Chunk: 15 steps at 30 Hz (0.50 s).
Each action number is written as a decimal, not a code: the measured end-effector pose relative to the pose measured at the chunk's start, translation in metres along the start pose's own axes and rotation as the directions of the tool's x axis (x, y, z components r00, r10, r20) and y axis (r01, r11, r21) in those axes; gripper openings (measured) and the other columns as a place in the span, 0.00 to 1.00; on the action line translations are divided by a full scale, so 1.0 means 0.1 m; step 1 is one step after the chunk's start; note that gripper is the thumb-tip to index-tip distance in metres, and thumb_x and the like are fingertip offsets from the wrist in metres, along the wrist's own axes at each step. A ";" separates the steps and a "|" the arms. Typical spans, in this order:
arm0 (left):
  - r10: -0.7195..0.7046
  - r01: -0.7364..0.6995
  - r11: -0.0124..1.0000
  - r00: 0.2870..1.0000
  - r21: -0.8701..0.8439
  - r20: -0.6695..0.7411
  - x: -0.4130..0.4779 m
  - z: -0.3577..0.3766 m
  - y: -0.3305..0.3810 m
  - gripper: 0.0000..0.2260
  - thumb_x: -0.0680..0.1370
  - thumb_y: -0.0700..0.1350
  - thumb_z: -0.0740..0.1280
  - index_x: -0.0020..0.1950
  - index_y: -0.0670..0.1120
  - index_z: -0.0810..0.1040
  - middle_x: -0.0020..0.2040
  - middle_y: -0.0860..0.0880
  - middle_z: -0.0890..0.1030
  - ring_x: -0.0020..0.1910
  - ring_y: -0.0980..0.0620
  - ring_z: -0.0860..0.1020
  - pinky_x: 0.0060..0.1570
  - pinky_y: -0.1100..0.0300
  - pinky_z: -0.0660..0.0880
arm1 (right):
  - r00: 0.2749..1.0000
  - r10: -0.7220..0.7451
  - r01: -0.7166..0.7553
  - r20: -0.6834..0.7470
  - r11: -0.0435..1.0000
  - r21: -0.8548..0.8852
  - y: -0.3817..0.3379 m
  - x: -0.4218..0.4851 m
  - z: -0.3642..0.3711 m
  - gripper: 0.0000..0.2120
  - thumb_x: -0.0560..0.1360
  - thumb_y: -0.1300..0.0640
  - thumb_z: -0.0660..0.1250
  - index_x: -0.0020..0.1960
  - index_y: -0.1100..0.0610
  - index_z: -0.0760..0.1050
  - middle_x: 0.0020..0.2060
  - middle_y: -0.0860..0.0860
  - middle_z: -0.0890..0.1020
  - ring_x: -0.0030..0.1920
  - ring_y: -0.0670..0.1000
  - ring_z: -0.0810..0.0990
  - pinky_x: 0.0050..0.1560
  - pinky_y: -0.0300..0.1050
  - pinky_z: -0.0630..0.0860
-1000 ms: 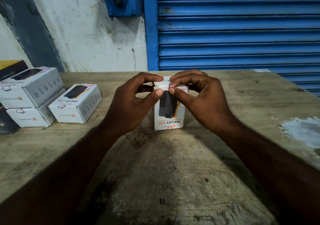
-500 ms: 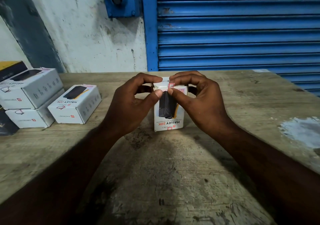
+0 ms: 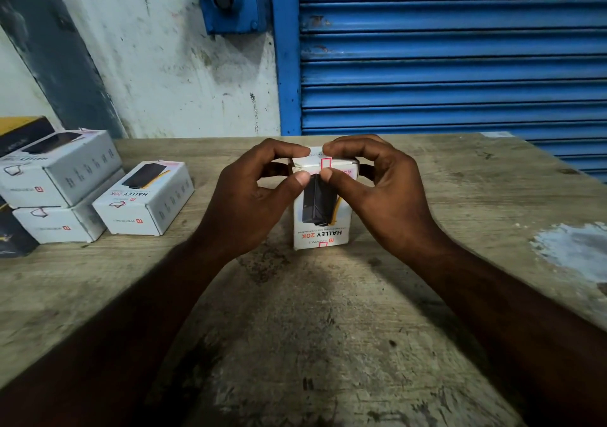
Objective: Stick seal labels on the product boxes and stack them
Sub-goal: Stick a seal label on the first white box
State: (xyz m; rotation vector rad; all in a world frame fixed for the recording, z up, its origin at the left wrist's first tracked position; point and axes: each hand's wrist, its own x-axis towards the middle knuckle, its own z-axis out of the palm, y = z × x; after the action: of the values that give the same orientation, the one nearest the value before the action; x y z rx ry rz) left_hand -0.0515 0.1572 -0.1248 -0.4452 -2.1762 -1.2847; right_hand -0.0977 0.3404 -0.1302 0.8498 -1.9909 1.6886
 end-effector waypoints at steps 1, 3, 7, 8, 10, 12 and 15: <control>0.000 0.000 1.000 1.000 -0.002 0.002 0.00 0.00 0.00 0.10 0.80 0.43 0.69 0.61 0.48 0.78 0.59 0.55 0.82 0.56 0.59 0.81 0.47 0.71 0.74 | 1.000 -0.001 0.001 -0.001 1.000 -0.003 0.00 0.00 0.00 0.10 0.72 0.55 0.74 0.53 0.51 0.83 0.53 0.45 0.84 0.60 0.49 0.81 0.61 0.55 0.79; 0.003 -0.003 1.000 1.000 0.000 0.005 -0.01 0.00 0.00 0.10 0.80 0.43 0.69 0.61 0.48 0.78 0.59 0.55 0.82 0.57 0.59 0.81 0.47 0.71 0.74 | 1.000 -0.006 0.006 -0.002 1.000 -0.015 0.01 0.00 0.00 0.10 0.73 0.55 0.74 0.53 0.52 0.84 0.52 0.45 0.84 0.60 0.50 0.81 0.60 0.55 0.79; 0.017 -0.017 1.000 1.000 0.010 0.009 0.00 0.00 0.00 0.10 0.80 0.44 0.69 0.61 0.48 0.78 0.59 0.55 0.81 0.57 0.59 0.80 0.47 0.72 0.74 | 1.000 -0.018 0.018 -0.002 1.000 -0.023 0.01 0.00 0.00 0.05 0.74 0.54 0.75 0.50 0.50 0.84 0.51 0.45 0.84 0.59 0.51 0.81 0.59 0.57 0.79; 0.021 -0.021 1.000 1.000 0.013 0.010 0.00 0.00 0.00 0.11 0.80 0.44 0.69 0.62 0.48 0.78 0.60 0.55 0.81 0.57 0.59 0.80 0.48 0.71 0.74 | 1.000 -0.020 0.020 -0.002 1.000 -0.015 0.01 0.00 0.00 0.03 0.75 0.54 0.74 0.48 0.49 0.84 0.51 0.45 0.85 0.59 0.51 0.81 0.59 0.57 0.79; 0.020 -0.020 1.000 1.000 0.019 0.009 0.00 0.00 -0.01 0.11 0.80 0.44 0.69 0.62 0.48 0.78 0.60 0.55 0.81 0.58 0.59 0.80 0.48 0.71 0.74 | 1.000 -0.018 0.018 -0.002 1.000 -0.002 0.00 0.00 0.00 0.02 0.76 0.54 0.73 0.47 0.48 0.83 0.50 0.45 0.85 0.59 0.51 0.81 0.59 0.59 0.79; 0.021 -0.021 1.000 1.000 0.021 0.007 0.00 0.00 -0.01 0.11 0.80 0.44 0.69 0.62 0.48 0.78 0.60 0.55 0.81 0.57 0.59 0.80 0.48 0.71 0.74 | 1.000 -0.010 0.011 -0.003 1.000 0.014 -0.01 0.00 0.00 0.02 0.76 0.55 0.72 0.47 0.49 0.84 0.50 0.45 0.85 0.58 0.50 0.81 0.59 0.59 0.79; 0.020 -0.020 1.000 1.000 0.021 0.005 0.01 0.00 -0.02 0.11 0.80 0.44 0.68 0.62 0.48 0.78 0.60 0.55 0.81 0.57 0.59 0.80 0.49 0.71 0.75 | 1.000 0.001 -0.001 -0.001 0.998 0.060 -0.02 0.00 0.00 0.02 0.77 0.57 0.72 0.47 0.51 0.84 0.50 0.46 0.85 0.57 0.48 0.82 0.59 0.58 0.79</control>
State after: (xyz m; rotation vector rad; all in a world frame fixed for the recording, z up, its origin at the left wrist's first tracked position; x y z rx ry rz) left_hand -0.0529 0.1561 -0.1256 -0.4607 -2.1827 -1.2499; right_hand -0.0959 0.3404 -0.1285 0.8683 -1.9492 1.7575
